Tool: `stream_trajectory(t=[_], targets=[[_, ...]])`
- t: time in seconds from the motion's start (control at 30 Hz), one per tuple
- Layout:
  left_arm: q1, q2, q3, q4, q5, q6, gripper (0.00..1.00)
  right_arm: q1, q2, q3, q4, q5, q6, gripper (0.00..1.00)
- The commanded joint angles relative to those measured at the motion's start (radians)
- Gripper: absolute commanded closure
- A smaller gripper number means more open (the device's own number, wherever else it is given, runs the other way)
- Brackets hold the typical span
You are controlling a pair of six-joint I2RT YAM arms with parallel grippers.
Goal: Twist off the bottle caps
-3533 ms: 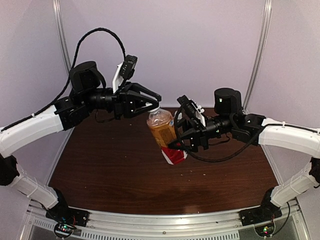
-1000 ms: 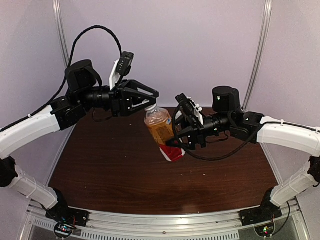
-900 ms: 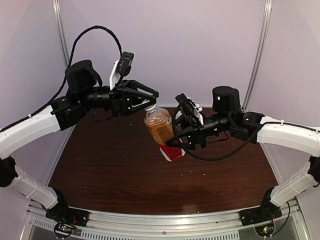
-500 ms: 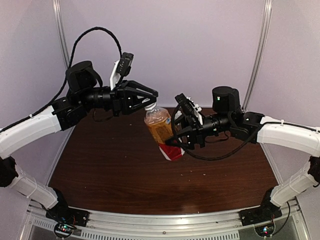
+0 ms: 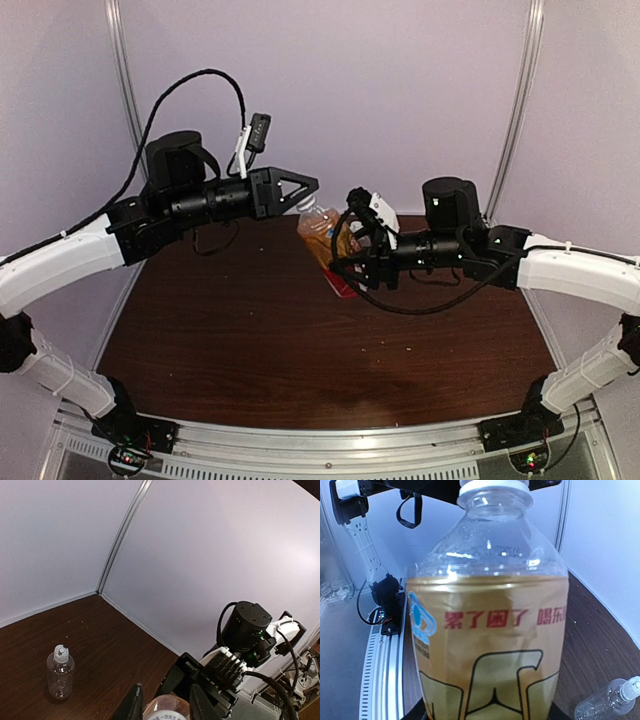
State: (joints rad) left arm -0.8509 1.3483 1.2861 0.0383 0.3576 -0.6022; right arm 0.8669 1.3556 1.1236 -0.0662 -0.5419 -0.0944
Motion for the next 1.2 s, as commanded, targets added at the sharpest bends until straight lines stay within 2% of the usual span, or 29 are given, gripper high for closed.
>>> stream_trajectory(t=[0.0,0.17,0.33,0.6,1.0,1.17], targets=[[-0.015,-0.003,0.033,-0.102,-0.200,-0.114,0.71,-0.014,-0.034,-0.018,0.038,0.185,-0.013,0.69],[-0.020,0.009,0.036,-0.117,-0.240,-0.103,0.67,-0.013,-0.026,-0.019,0.034,0.181,-0.023,0.70],[-0.019,0.015,0.022,-0.066,-0.192,-0.091,0.67,-0.013,-0.024,-0.021,0.035,0.126,-0.024,0.70],[-0.017,0.033,0.018,0.014,-0.100,-0.075,0.58,-0.012,-0.018,-0.018,0.032,0.043,-0.024,0.71],[0.005,0.015,0.012,0.053,-0.013,-0.023,0.30,-0.013,-0.026,-0.026,0.030,-0.052,-0.031,0.72],[0.019,-0.010,0.006,0.059,0.068,0.043,0.18,-0.014,-0.032,-0.023,0.028,-0.154,-0.025,0.72]])
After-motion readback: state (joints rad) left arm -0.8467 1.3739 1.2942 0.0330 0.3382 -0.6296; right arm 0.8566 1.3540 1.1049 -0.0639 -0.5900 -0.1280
